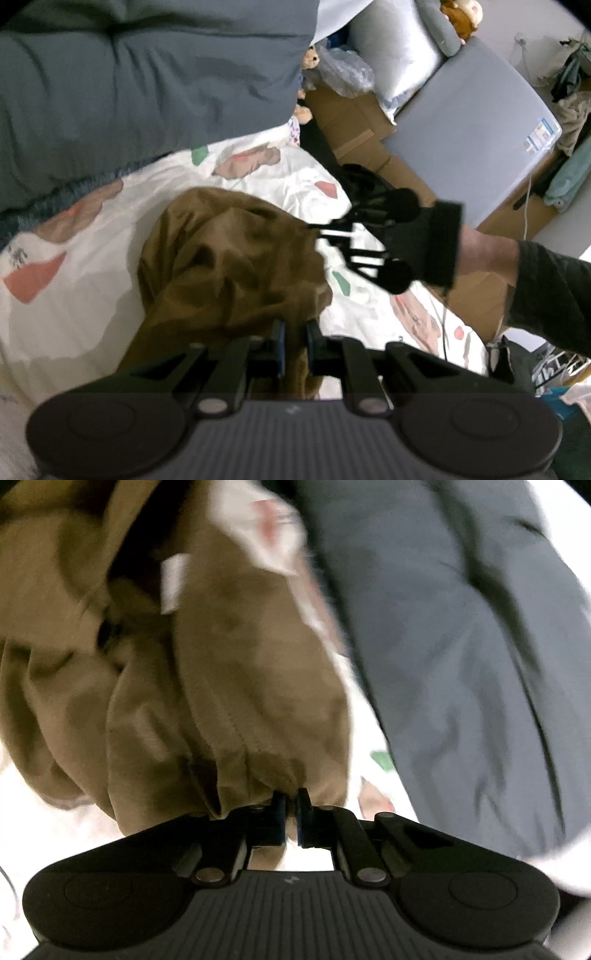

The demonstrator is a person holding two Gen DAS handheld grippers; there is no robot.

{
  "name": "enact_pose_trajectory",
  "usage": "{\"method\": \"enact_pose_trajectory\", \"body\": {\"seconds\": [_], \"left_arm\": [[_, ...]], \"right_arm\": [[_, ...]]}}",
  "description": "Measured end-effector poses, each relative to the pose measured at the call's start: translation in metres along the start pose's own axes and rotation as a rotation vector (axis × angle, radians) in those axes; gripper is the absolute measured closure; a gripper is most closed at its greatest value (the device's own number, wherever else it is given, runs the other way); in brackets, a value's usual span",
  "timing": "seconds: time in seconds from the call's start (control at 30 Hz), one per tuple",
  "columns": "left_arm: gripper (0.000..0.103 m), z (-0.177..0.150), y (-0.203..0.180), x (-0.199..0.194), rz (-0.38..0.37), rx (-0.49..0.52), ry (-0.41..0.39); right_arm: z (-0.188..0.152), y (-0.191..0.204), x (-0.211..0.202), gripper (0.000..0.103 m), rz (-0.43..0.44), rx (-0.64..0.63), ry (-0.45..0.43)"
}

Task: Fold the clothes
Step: 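Lift the brown T-shirt with both grippers and shake it open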

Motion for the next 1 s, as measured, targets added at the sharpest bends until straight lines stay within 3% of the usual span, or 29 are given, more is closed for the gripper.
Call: {"method": "enact_pose_trajectory", "body": {"seconds": [0.27, 0.4, 0.6, 1.0], "left_arm": [[0.092, 0.027, -0.038, -0.012, -0.011, 0.091, -0.055], [0.092, 0.048, -0.063, -0.022, -0.02, 0.118, -0.095], [0.092, 0.082, -0.13, -0.046, -0.042, 0.219, -0.151], [0.093, 0.157, -0.274, -0.118, -0.105, 0.334, -0.366]], "right_arm": [[-0.03, -0.06, -0.088, 0.099, -0.068, 0.414, -0.012], [-0.038, -0.087, -0.148, 0.099, -0.103, 0.558, -0.03], [-0.043, -0.117, -0.246, 0.099, -0.21, 0.636, -0.038], [-0.035, -0.162, -0.447, 0.099, -0.444, 0.709, -0.065]]}}
Point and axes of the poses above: each gripper's, at about its wrist camera, not at the fingertips, and x roughly the way its jaws point, y to its left, z to its top, the point moved 9 cm from there along x, roughly the way its jaws point, and after that the axes turned 2 degrees about -z, right-handed, at the moved point
